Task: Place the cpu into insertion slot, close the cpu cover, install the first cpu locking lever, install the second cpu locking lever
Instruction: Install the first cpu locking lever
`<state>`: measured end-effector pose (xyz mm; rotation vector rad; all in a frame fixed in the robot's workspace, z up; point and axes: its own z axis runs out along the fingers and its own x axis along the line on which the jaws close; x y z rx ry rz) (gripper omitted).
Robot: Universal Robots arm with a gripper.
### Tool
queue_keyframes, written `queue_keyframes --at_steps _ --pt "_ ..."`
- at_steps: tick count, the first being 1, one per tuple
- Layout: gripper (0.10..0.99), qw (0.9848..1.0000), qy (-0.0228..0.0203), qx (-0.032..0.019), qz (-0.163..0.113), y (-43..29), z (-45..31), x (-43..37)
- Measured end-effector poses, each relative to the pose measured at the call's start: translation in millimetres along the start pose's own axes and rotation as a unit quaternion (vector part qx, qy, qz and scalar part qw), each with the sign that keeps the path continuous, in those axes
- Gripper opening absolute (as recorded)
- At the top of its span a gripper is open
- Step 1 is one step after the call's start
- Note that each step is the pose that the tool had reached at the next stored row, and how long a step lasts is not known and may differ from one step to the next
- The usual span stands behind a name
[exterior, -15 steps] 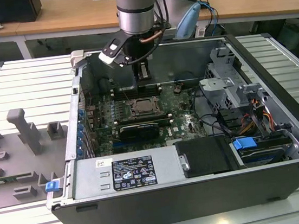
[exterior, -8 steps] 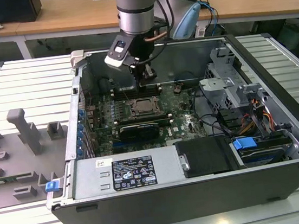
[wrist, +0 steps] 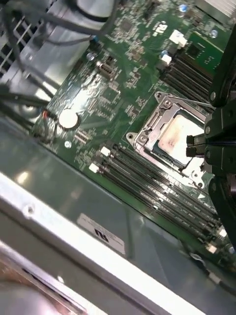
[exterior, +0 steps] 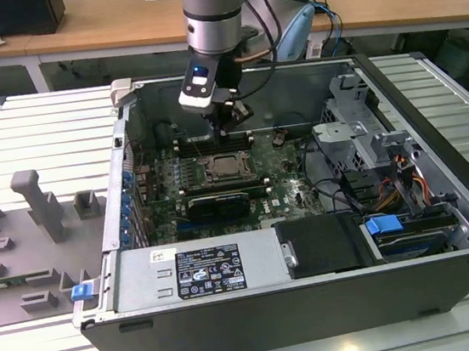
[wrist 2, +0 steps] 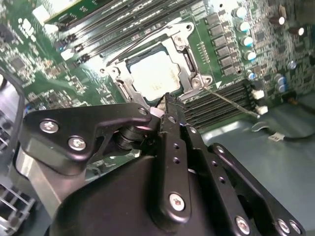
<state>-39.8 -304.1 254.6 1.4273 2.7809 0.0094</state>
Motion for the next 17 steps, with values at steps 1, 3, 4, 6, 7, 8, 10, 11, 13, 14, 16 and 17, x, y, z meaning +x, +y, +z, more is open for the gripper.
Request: queue_keyframes --at_steps 1,3,4,6,7,8,10,11,13,14,16,17 --pt "0.106 1.0000 -0.0004 0.0003 -0.010 0.0 0.1 0.0" --pt "0.106 0.9996 -0.0007 0.0005 -0.027 -0.3 0.1 0.2" --pt "0.106 0.9996 -0.0007 0.0004 -0.030 -0.5 0.1 0.4" --pt "0.106 0.9992 -0.0006 0.0003 -0.039 -1.0 0.3 0.7" --pt "0.106 0.9989 -0.0006 0.0004 -0.046 -1.0 0.3 0.7" --pt "0.106 0.9981 -0.0006 0.0002 -0.061 -1.0 0.4 0.7" --pt "0.106 0.9941 0.0000 -0.0004 -0.108 -1.1 0.5 0.8" --pt "0.106 0.9916 0.0003 -0.0007 -0.130 -1.0 0.5 0.7" --pt "0.106 0.9879 0.0006 -0.0010 -0.155 -1.0 0.5 0.8" --pt "0.106 0.9865 0.0007 -0.0012 -0.164 -1.0 0.5 0.7" --pt "0.106 0.9826 0.0009 -0.0014 -0.186 -1.0 0.6 0.7" --pt "0.106 0.9804 0.0011 -0.0016 -0.197 -1.0 0.6 0.8"
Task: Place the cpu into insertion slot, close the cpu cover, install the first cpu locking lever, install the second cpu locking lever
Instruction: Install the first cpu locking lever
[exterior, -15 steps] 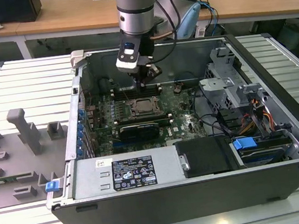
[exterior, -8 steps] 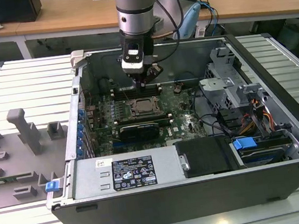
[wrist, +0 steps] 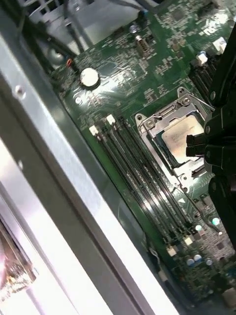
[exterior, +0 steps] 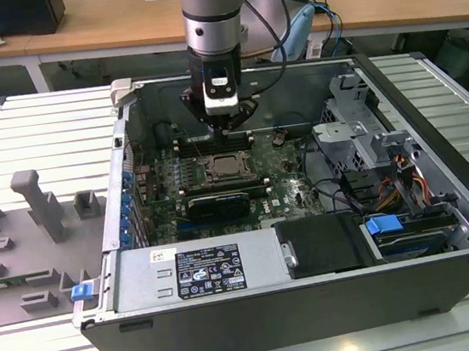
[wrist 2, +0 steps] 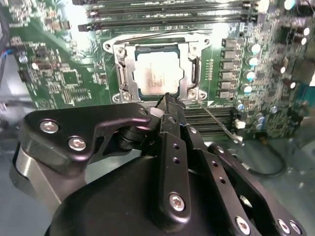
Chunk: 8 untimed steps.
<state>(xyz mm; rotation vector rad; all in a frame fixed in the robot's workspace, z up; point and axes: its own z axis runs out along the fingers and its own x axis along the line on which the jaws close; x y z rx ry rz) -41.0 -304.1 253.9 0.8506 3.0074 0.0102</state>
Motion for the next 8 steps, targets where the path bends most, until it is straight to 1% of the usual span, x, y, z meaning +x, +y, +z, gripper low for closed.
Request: queue_keyframes --at_steps 3,5,6,7,8 --pt "0.106 0.9995 0.0003 -0.0004 -0.031 0.0 0.0 0.0" --pt "0.106 0.9981 0.0007 -0.0008 -0.061 0.0 0.1 0.0" --pt "0.106 0.9976 0.0007 -0.0010 -0.069 0.0 0.1 0.0" --pt "0.106 0.9963 0.0009 -0.0012 -0.086 0.0 0.1 0.0" --pt "0.106 0.9954 0.0010 -0.0013 -0.096 0.0 0.0 0.0"
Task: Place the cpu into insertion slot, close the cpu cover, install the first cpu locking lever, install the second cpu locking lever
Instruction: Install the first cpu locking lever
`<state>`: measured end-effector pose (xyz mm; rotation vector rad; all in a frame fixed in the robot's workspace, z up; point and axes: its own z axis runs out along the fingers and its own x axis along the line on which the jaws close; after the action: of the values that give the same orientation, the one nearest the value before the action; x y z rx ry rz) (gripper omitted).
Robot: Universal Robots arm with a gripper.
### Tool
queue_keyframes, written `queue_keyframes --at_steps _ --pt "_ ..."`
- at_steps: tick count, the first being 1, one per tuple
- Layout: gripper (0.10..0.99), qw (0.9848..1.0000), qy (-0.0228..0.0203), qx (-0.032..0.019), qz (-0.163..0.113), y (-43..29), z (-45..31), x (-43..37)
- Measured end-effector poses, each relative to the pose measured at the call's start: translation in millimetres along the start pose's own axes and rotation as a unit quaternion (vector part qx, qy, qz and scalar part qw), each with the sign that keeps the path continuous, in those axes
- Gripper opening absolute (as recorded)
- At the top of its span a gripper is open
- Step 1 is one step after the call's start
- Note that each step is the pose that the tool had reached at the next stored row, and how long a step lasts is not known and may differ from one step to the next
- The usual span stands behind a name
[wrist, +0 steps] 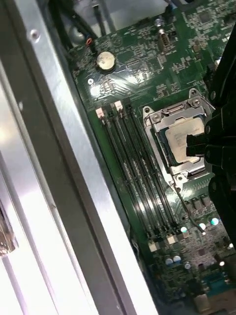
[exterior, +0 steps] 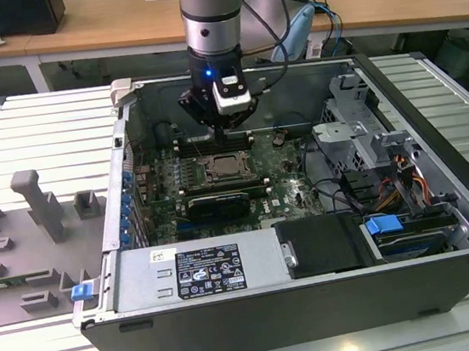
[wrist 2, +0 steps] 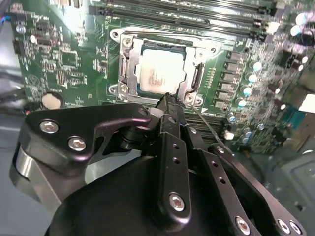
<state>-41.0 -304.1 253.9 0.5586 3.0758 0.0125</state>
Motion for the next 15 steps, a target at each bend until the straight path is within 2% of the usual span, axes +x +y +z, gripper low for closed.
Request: queue_keyframes --at_steps 3,6,8,10,14,15 --pt "0.106 0.9995 0.0003 -0.0004 -0.031 0.0 0.0 0.0" --pt "0.106 0.9980 0.0007 -0.0009 -0.063 0.0 0.0 0.0" --pt "0.106 0.9957 0.0010 -0.0013 -0.092 0.0 0.0 0.0" --pt "0.106 0.9924 0.0013 -0.0017 -0.123 0.0 0.1 0.0" --pt "0.106 0.9867 0.0017 -0.0023 -0.162 0.0 0.1 0.0" --pt "0.106 0.9859 0.0018 -0.0023 -0.168 -0.1 -0.3 0.0"
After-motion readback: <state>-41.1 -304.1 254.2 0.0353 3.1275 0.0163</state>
